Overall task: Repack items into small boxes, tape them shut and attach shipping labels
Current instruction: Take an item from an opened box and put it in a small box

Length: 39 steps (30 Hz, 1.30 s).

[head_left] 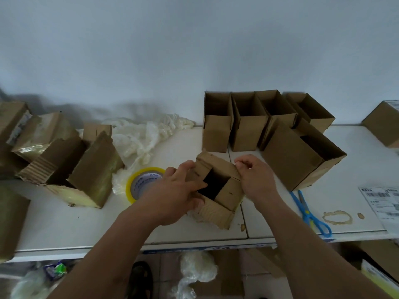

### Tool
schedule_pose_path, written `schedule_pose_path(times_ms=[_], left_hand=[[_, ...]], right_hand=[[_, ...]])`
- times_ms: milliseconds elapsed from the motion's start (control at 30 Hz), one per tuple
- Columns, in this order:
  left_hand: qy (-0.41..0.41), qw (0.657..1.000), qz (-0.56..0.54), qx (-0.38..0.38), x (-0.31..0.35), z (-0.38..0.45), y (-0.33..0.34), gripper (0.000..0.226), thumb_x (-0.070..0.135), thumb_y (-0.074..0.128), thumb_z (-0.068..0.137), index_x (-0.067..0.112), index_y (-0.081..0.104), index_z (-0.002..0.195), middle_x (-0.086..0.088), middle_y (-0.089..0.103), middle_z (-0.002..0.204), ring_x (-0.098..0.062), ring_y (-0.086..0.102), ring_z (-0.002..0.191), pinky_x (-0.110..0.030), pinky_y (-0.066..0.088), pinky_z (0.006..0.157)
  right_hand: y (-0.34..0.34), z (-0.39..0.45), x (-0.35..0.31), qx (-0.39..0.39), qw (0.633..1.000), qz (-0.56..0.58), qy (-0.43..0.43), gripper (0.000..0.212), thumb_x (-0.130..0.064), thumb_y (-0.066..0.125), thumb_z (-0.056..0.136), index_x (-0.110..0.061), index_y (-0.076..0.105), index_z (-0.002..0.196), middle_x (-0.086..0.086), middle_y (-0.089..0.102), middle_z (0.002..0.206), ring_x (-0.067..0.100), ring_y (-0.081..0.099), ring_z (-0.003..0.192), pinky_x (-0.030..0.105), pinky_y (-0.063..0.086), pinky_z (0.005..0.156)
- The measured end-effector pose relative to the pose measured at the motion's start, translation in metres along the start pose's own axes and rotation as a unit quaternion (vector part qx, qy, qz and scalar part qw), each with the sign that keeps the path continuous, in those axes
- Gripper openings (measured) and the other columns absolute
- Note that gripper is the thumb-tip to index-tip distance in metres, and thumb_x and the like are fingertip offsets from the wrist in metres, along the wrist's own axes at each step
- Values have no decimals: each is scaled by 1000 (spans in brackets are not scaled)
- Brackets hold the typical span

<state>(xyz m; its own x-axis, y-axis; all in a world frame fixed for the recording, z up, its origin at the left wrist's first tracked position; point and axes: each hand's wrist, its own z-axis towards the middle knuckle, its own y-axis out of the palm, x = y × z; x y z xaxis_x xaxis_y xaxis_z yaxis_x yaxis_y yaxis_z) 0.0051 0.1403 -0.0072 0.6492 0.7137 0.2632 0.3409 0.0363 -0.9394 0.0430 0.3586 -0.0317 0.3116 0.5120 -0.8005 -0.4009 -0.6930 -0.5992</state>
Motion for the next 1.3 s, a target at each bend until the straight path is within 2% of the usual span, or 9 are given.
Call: schedule_pose_path(times_ms=[133,200,333,500,633,833,1000,1167,1300], left_hand=[[3,999,-34,8,-1,-3,-2,54,50,53,95,46,34,145,16,-5,154,-22,25,133,-42,35,110],[3,997,-72,23,-1,-5,-3,62,48,61,91,45,31,146,20,-4,151,-20,31,130,-38,39,107],[-53,985,-151,70,-4,-3,-6,87,44,75,82,33,22,151,18,4,151,-14,44,117,-20,39,83],[-122,973,-183,63,-7,0,-5,104,55,77,74,22,18,153,7,13,154,-19,39,128,-22,37,87],[-142,971,-189,23,-7,-1,-4,99,61,74,73,25,26,151,1,31,149,-20,40,130,-25,36,89],[-150,970,-189,2,-10,3,2,87,67,68,74,28,36,146,2,45,137,-20,47,122,-33,43,96],[-141,972,-190,5,-16,6,7,72,70,66,74,31,50,132,3,53,122,-17,52,107,-34,46,89],[-146,972,-185,4,-16,7,8,72,75,62,71,32,52,128,5,54,116,-17,54,102,-41,50,89],[-147,971,-187,7,-15,4,8,85,79,58,69,30,45,137,4,54,124,-20,52,112,-42,49,93]], right_hand=[[2,-4,-1,27,990,-121,-73,27,-36,42,102,-23,65,99,-3,59,105,9,50,91,22,32,79],[-1,-10,-7,-7,986,-152,-66,41,-53,35,100,-25,63,96,-6,54,110,11,52,97,26,35,81],[-2,-17,-19,-131,960,-245,-19,73,-77,36,86,-24,53,135,-4,35,146,19,38,130,39,39,101],[2,-18,-18,-172,975,-139,14,65,-46,63,86,-17,43,140,0,33,144,21,37,127,36,37,106],[-2,-17,-23,-187,980,-60,33,58,-34,59,89,-20,41,142,-2,36,140,17,40,119,30,37,93],[-16,-22,-19,-211,972,87,49,51,-20,50,94,-29,41,144,-3,39,136,16,41,117,30,36,88],[-26,-22,-11,-217,966,137,45,57,-17,46,96,-33,34,149,-8,34,137,14,35,122,30,28,96],[-43,-22,0,-237,961,133,55,52,-18,53,93,-42,43,138,-1,38,140,22,47,122,43,38,109],[-64,-25,10,-294,945,139,31,53,-10,56,94,-46,49,132,-14,48,136,12,55,115,32,47,99]])
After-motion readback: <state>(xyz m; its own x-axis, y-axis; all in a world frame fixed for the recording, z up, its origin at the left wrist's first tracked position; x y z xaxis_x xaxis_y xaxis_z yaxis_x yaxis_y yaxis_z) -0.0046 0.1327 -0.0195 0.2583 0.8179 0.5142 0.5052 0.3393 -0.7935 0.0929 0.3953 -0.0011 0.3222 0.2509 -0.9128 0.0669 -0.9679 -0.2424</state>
